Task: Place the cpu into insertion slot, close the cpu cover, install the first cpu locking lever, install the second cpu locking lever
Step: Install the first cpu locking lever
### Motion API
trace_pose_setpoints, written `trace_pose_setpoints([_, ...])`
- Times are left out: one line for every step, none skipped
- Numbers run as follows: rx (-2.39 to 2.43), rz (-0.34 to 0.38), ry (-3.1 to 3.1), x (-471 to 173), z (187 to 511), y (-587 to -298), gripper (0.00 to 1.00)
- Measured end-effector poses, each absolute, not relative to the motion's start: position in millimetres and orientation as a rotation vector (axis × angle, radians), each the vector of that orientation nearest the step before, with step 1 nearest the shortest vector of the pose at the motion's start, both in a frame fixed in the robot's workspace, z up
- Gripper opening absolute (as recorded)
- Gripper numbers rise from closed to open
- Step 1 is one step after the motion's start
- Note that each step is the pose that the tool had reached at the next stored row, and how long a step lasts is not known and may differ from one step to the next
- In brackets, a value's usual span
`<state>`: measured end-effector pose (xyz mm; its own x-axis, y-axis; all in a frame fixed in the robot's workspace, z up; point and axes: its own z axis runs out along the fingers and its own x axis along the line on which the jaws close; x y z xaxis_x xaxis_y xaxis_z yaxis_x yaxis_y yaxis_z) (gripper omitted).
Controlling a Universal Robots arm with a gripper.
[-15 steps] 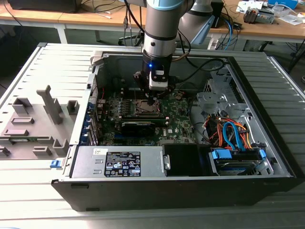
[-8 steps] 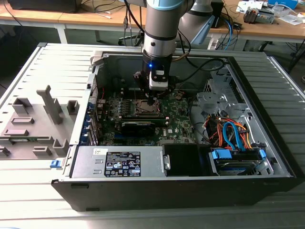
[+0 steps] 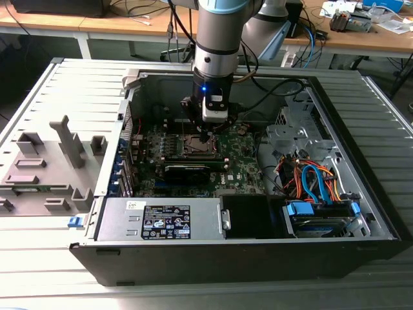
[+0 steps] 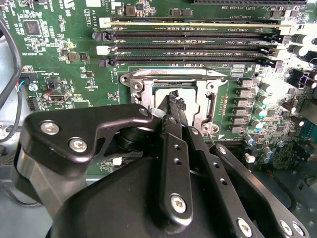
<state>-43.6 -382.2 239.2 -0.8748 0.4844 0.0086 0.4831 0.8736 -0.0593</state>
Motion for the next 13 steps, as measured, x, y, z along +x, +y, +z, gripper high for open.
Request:
trace_pose_setpoints([-0.779, 0.086, -3.018, -43.6, 239.2, -382.2, 0.11])
trace_pose_setpoints([-0.777, 0.086, -3.019, -43.6, 239.2, -382.2, 0.11])
trace_pose_setpoints([-0.776, 0.086, -3.019, -43.6, 239.2, -382.2, 0.11])
trace_pose_setpoints([-0.775, 0.086, -3.019, -43.6, 239.2, -382.2, 0.11])
trace_pose_setpoints([-0.774, 0.086, -3.020, -43.6, 239.2, -382.2, 0.11])
trace_pose_setpoints([-0.772, 0.086, -3.020, -43.6, 239.2, -382.2, 0.11])
trace_pose_setpoints([-0.771, 0.086, -3.020, -43.6, 239.2, -382.2, 0.11])
trace_pose_setpoints([-0.770, 0.086, -3.021, -43.6, 239.2, -382.2, 0.11])
trace_pose_setpoints([-0.769, 0.086, -3.021, -43.6, 239.2, -382.2, 0.11])
trace_pose_setpoints([-0.768, 0.086, -3.021, -43.6, 239.2, -382.2, 0.11])
trace_pose_setpoints([-0.767, 0.086, -3.022, -43.6, 239.2, -382.2, 0.11])
trace_pose_setpoints([-0.766, 0.086, -3.022, -43.6, 239.2, -382.2, 0.11])
trace_pose_setpoints([-0.765, 0.086, -3.022, -43.6, 239.2, -382.2, 0.11])
